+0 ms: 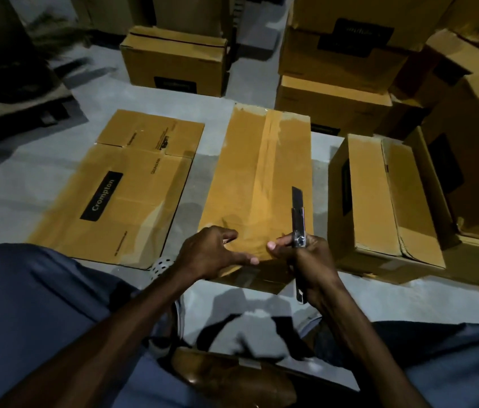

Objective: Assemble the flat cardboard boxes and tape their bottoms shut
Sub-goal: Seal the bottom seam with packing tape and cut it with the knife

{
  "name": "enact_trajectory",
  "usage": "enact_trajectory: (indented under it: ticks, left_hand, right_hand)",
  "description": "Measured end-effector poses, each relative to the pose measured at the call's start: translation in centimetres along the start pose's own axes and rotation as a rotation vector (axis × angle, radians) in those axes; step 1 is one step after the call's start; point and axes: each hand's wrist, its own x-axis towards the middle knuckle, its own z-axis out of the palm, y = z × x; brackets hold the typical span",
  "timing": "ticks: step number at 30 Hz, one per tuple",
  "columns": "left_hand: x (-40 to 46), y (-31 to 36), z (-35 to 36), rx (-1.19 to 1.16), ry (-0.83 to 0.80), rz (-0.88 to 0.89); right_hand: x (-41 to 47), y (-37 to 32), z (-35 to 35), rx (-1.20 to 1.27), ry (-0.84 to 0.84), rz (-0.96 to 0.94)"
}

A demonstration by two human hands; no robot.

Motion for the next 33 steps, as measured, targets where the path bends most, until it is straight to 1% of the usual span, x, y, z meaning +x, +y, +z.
enact_trajectory:
  ticks: [1, 2, 3, 5, 6, 8, 10, 12, 13, 14, 15, 17, 19, 21, 24, 25, 26, 28, 29, 31, 33]
  left_hand:
    - [0.1, -0.2, 0.1, 0.033, 0.047, -0.018]
    - [0.2, -0.5, 0.2, -0.001, 0.050, -0.010]
    - [0.2, -0.8, 0.1, -0.091, 0.027, 0.019]
    - [0.2, -1.8, -0.2, -0.308, -0.085, 0.129]
    - [0.2, -2.2, -0.3, -0.364, -0.135, 0.170]
    - [0.1, -2.4, -0.7, -0.382, -0.197, 0.224]
    - [0.2, -2.5, -1.3, -0.260, -0.188, 0.224]
    - [0.3, -2.7, -2.3, 0.054, -0.096, 0.209]
    - [0.2, -2.9, -2.8, 0.168, -0.038, 0.193]
    - [0.2, -3.2, -3.4, 0.213, 0.009, 0.186]
    - [0.2, -3.4, -4.1, 0.210, 0.020, 0.183]
    - [0.0, -3.9, -5.3, 0.114, -0.052, 0.205]
    - [0.3, -4.3, -5.9, 0.113, -0.106, 0.253]
    - [0.9, -4.6, -6.1, 0.244, -0.060, 0.258]
    - [1.5, -5.2, -6.5, 0.461, 0.045, 0.151]
    - [1.7, -5.6, -6.6, 0.469, 0.046, 0.130]
    - [2.1, -6.3, -6.6, 0.422, 0.022, 0.130]
    - [2.6, -7.5, -6.7, 0.284, -0.036, 0.174]
    - [2.7, -7.9, -6.8, 0.255, -0.052, 0.197]
    - [3.0, -8.2, -6.8, 0.286, -0.048, 0.221]
    - [3.3, -8.3, -6.7, 0.402, -0.014, 0.196]
  right_hand:
    - [0.1, 0.2, -0.2, 0.007, -0.002, 0.023]
    - [0.2, 0.3, -0.4, 0.020, 0.004, 0.050]
    - [0.4, 0.5, -0.8, 0.039, 0.018, 0.075]
    - [0.9, 0.8, -1.9, 0.083, 0.053, 0.128]
    - [1.1, 0.9, -2.4, 0.092, 0.065, 0.147]
    - [1.3, 1.1, -3.1, 0.104, 0.061, 0.171]
    - [1.1, 1.3, -3.0, 0.134, 0.054, 0.179]
    - [1.2, 1.4, -2.8, 0.191, 0.070, 0.187]
    - [1.3, 1.4, -2.9, 0.214, 0.079, 0.193]
    - [1.5, 1.4, -3.1, 0.223, 0.080, 0.198]
    - [1.7, 1.5, -3.2, 0.233, 0.080, 0.201]
    - [2.1, 1.6, -3.5, 0.255, 0.089, 0.202]
    - [2.3, 1.7, -3.6, 0.249, 0.107, 0.207]
    - [2.4, 1.9, -3.7, 0.257, 0.112, 0.205]
    - [2.7, 2.4, -3.8, 0.275, 0.130, 0.207]
    - [2.8, 2.6, -4.0, 0.275, 0.138, 0.208]
    - [2.9, 2.8, -4.3, 0.283, 0.150, 0.210]
    - [3.2, 3.3, -5.1, 0.309, 0.184, 0.211]
    - [3.4, 3.5, -5.5, 0.317, 0.195, 0.206]
    - [3.6, 3.9, -6.0, 0.325, 0.200, 0.194]
    - [3.6, 4.3, -6.2, 0.323, 0.193, 0.190]
